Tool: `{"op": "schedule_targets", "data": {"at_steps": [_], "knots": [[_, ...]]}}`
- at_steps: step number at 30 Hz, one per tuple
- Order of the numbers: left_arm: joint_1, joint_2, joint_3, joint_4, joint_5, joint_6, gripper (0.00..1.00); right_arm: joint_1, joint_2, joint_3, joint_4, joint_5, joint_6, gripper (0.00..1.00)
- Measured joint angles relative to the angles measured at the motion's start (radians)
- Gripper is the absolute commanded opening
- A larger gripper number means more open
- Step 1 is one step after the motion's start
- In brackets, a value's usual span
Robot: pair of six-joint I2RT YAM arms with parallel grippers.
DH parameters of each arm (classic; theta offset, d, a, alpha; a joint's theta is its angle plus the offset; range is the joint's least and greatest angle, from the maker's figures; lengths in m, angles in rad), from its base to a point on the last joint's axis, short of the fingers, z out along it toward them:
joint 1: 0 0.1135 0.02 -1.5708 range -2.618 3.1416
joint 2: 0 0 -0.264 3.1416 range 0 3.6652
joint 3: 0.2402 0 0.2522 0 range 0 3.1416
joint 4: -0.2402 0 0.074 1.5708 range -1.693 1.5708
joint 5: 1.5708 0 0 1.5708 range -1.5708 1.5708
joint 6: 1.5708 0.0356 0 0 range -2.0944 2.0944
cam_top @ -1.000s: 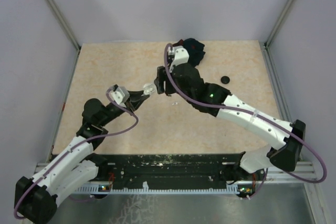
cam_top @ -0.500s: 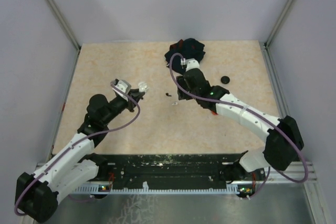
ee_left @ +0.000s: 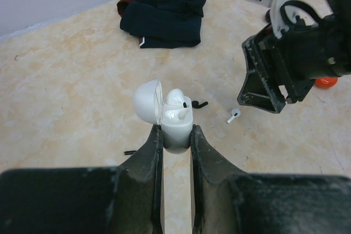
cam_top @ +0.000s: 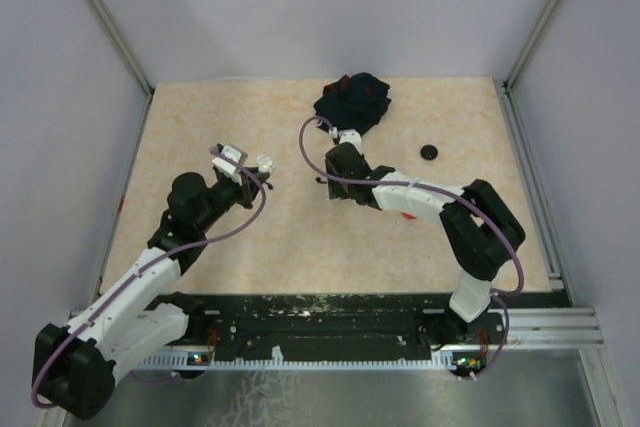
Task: Insert the wireless bluetooth earbuds into the charging case
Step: Pick up the earbud from the center of the board.
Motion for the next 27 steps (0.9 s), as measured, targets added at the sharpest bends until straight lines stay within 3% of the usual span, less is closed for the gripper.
{"op": "schedule_targets", "data": {"at_steps": [9,27], "knots": [[0.01,0.0,0.002,-0.011,0.002,-0.002,0.0,0.0,0.164,0.039,0.009,0.027,-0.004,0.5],[0.018,0.013,0.004,-0.011,0.03,-0.02,0.0,0.011,0.195,0.092,-0.027,0.007,-0.019,0.5]]}}
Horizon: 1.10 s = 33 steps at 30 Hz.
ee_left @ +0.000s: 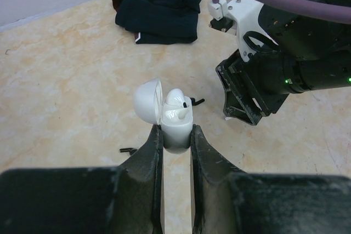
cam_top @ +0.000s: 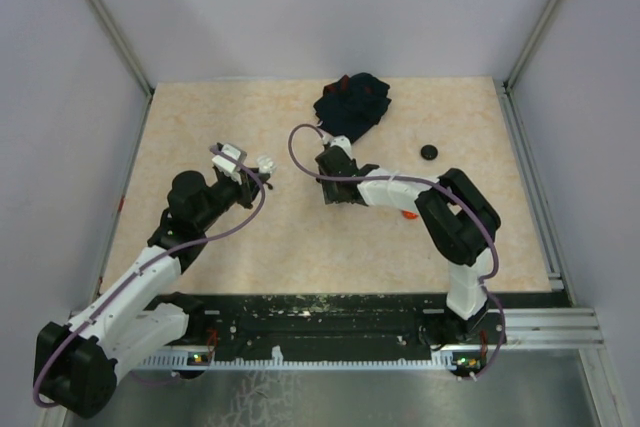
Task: Insert the wireless bluetooth earbuds into the charging case
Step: Pick up the earbud from the center of the board.
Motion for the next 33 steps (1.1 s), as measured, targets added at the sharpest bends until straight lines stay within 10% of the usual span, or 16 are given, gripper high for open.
{"op": "schedule_targets", "data": {"at_steps": [33], "knots": [[0.002,0.013,0.0,0.0,0.032,-0.008,0.0,0.011,0.009,0.088,-0.148,-0.041,-0.015,0.41]]}}
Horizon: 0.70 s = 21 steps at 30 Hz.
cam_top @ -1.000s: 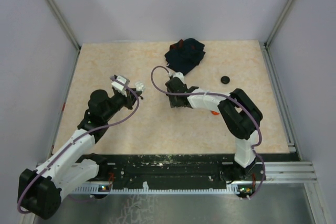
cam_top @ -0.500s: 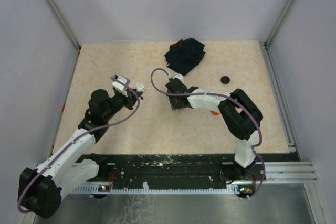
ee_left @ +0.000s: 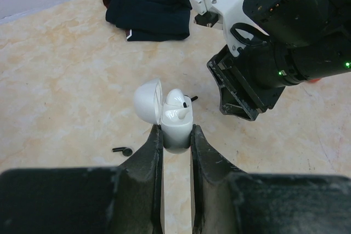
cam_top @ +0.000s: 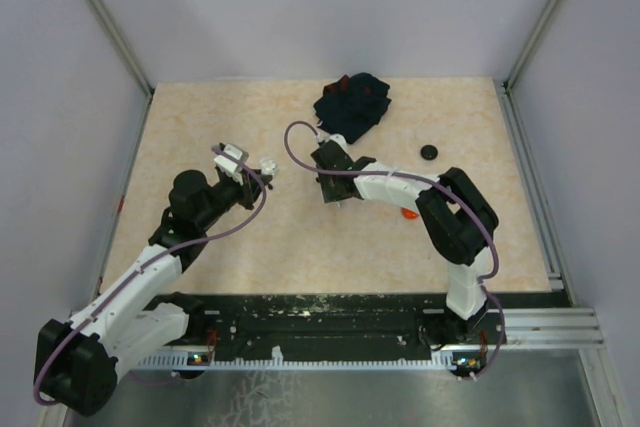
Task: Insert the wireless bluetooth earbuds into the charging case
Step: Pick up the earbud from the center of the board.
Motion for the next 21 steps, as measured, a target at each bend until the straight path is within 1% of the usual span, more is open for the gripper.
{"op": "schedule_targets", "data": {"at_steps": [9,21], "knots": [[0.001,0.001,0.0,0.0,0.005,-0.005,0.0,0.0,0.016,0.008,-0.031,-0.011,0.018,0.34],[0.001,0.002,0.001,0.0,0.009,-0.011,0.0,0.0,0.048,0.022,-0.042,-0.027,0.024,0.32]]}}
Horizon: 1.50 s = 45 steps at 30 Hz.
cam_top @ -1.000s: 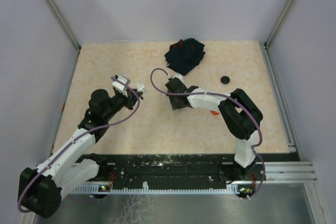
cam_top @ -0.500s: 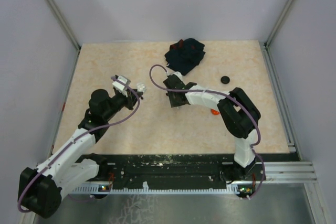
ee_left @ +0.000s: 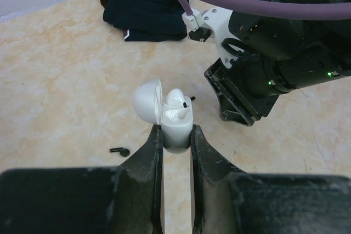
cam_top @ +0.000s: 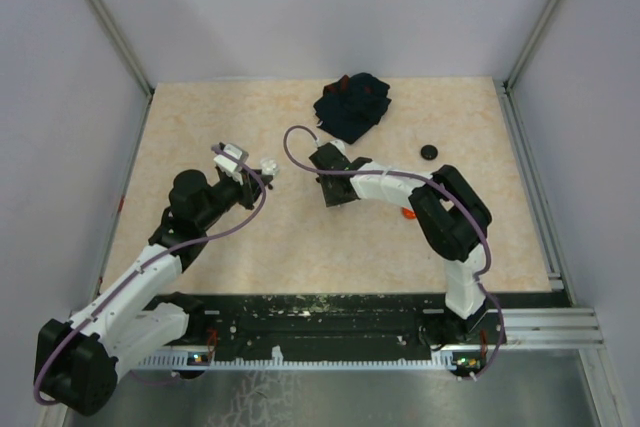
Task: Insert the wireless bluetooth earbuds into the charging case
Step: Pick up the earbud from the center of the board.
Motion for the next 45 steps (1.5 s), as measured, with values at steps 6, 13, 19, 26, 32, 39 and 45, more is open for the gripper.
{"op": "schedule_targets", "data": {"at_steps": [6,13,19,26,32,39,45], "knots": [[0.0,0.0,0.007,0.0,0.0,0.0,0.0,0.0,0.008,0.013,-0.001,-0.003,0.0,0.29],[0.0,0.0,0.01,0.0,0.006,0.0,0.0,0.0,0.01,0.013,0.002,-0.001,-0.001,0.23],[0.0,0.0,0.01,0.001,0.017,0.0,0.0,0.0,0.01,0.013,0.004,0.002,-0.007,0.16],[0.001,0.0,0.009,0.029,0.05,-0.004,0.0,0.0,-0.015,-0.029,0.045,0.001,-0.013,0.16],[0.003,-0.006,-0.011,0.118,0.124,-0.003,0.0,0.004,-0.143,-0.11,0.063,0.006,-0.046,0.15],[0.003,-0.002,-0.037,0.231,0.239,-0.003,0.0,0.022,-0.388,-0.135,0.171,0.037,-0.121,0.15],[0.003,0.043,-0.037,0.351,0.331,0.013,0.0,0.041,-0.534,-0.154,0.281,0.036,-0.201,0.15]]}}
